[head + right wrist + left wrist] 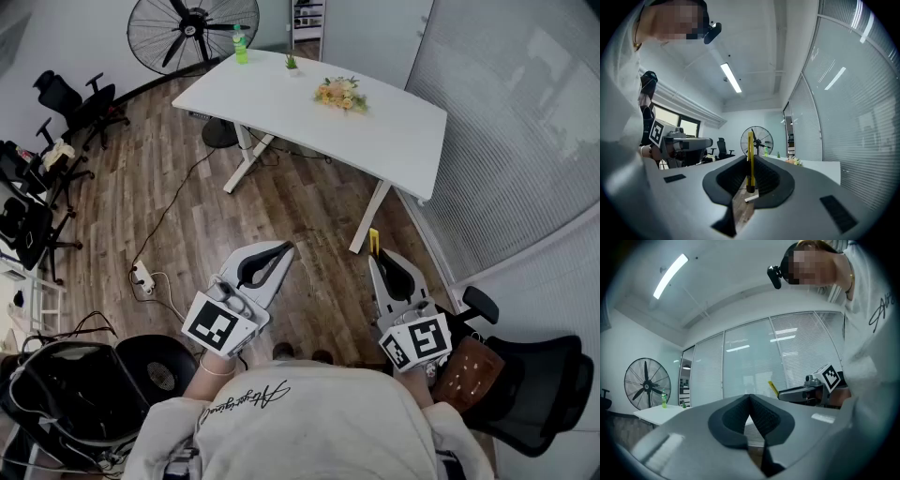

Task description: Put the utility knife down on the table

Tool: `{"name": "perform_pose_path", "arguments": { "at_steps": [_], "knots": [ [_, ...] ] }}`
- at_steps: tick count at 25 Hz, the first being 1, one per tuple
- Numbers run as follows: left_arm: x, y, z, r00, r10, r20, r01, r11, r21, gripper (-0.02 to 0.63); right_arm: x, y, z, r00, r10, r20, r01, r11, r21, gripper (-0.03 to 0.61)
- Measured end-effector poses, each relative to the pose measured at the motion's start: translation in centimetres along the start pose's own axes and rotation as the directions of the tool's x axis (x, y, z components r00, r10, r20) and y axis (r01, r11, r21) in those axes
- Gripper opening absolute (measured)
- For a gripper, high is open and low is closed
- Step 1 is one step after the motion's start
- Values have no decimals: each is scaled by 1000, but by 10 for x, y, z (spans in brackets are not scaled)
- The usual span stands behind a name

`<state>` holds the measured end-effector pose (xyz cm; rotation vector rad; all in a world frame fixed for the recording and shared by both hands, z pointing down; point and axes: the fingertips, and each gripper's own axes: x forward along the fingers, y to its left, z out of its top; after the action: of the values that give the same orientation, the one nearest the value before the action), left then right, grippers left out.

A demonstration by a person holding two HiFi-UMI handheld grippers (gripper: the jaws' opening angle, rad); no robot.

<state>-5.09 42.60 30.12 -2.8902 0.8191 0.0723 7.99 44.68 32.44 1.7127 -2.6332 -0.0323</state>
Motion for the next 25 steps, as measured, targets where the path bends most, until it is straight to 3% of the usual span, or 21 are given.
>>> {"name": "perform_pose_path", "arguments": {
  "at_steps": [10,25],
  "knots": [
    [-4,4,-13,998,41,-51,-41,999,-9,0,0,5,-8,1000,14,-26,-14,1000,11,46],
    [-23,10,-21,998,29,-63,-31,999,-27,0,11,26,-14,999,37,-25,-36,999,35,48]
  ]
}}
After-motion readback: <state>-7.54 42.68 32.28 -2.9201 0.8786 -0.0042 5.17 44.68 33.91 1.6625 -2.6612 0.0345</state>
